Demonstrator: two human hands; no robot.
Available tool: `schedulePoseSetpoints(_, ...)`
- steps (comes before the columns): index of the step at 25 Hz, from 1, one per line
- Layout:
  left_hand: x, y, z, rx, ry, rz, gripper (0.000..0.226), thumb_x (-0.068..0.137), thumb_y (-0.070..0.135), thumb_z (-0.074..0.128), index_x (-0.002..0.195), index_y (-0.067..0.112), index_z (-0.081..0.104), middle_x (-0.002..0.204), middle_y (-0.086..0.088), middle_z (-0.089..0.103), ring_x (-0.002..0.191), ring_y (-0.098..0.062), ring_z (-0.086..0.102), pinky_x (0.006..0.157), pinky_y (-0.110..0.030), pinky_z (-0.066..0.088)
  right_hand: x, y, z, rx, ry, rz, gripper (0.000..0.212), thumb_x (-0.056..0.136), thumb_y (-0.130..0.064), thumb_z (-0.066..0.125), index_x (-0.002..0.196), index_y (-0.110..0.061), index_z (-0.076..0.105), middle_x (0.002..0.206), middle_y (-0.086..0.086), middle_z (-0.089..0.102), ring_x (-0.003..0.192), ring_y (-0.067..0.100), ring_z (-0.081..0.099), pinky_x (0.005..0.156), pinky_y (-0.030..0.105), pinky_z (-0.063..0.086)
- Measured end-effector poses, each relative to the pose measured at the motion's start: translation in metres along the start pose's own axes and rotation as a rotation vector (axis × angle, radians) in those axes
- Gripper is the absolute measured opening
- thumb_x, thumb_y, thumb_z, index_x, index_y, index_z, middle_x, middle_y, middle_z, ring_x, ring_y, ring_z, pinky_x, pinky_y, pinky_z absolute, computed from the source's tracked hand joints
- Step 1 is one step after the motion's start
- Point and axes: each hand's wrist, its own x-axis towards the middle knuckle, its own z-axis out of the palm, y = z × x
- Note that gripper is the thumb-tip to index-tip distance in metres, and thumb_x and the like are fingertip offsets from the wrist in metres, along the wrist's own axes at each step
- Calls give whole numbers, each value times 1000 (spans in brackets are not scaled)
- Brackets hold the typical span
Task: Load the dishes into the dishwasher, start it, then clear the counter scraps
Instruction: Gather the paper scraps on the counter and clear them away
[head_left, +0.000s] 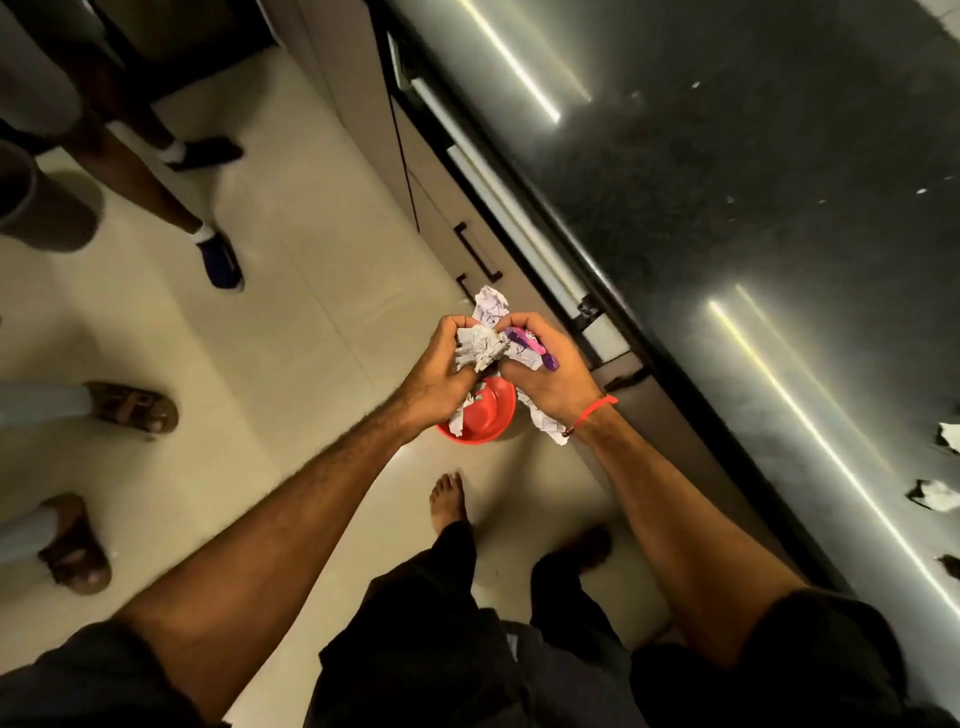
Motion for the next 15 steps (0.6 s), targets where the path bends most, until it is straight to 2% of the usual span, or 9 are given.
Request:
schedulePoseSetpoints(4,41,-91,9,-135,8,-149,40,97,3,62,129,16,42,107,2,62,83,-7,60,72,-26,54,37,77,38,79,-4,147,39,70,-1,68,108,-12,63,113,19,66,106,37,63,96,55,50)
schedulePoseSetpoints(6,69,-146,18,-207,47,-205,41,93,4,68,124,21,47,108,5,65,92,-5,64,79,-25,56,58,128,56,92,19,215,39,72,-1,69,110,-6,62,114,16,68,109,32,64,98,51,50)
schedulePoseSetpoints(9,110,-247,38,-308,72,-249,43,88,1,73,119,20,51,110,2,68,97,-8,66,82,-25,54,99,222,82,32,-5,299,42,78,-3,72,118,-12,63,118,7,69,112,22,64,99,44,51)
schedulePoseSetpoints(10,127,-279,43,-359,79,-271,44,88,0,74,122,15,51,113,-1,69,100,-12,67,84,-27,56,112,253,90,28,-11,323,42,79,-5,72,119,-15,64,116,5,70,109,20,65,96,39,53)
schedulePoseSetpoints(13,172,-362,57,-454,140,-319,52,86,-2,74,132,6,50,127,-12,66,114,-26,65,96,-41,56,147,336,119,85,-8,418,38,80,0,68,117,-11,67,102,2,74,88,10,71,72,24,54)
schedulePoseSetpoints(14,185,-397,66,-429,165,-360,54,87,-3,72,134,7,49,130,-14,65,118,-30,63,99,-44,54,159,363,130,96,-3,452,36,81,1,69,114,-11,67,97,-1,74,83,6,71,67,20,54)
schedulePoseSetpoints(15,189,-433,79,-261,145,-413,55,89,-2,69,138,8,47,134,-13,62,122,-31,60,101,-46,52,171,385,137,104,-3,486,34,81,2,70,111,-14,67,91,-6,74,77,2,70,63,17,53)
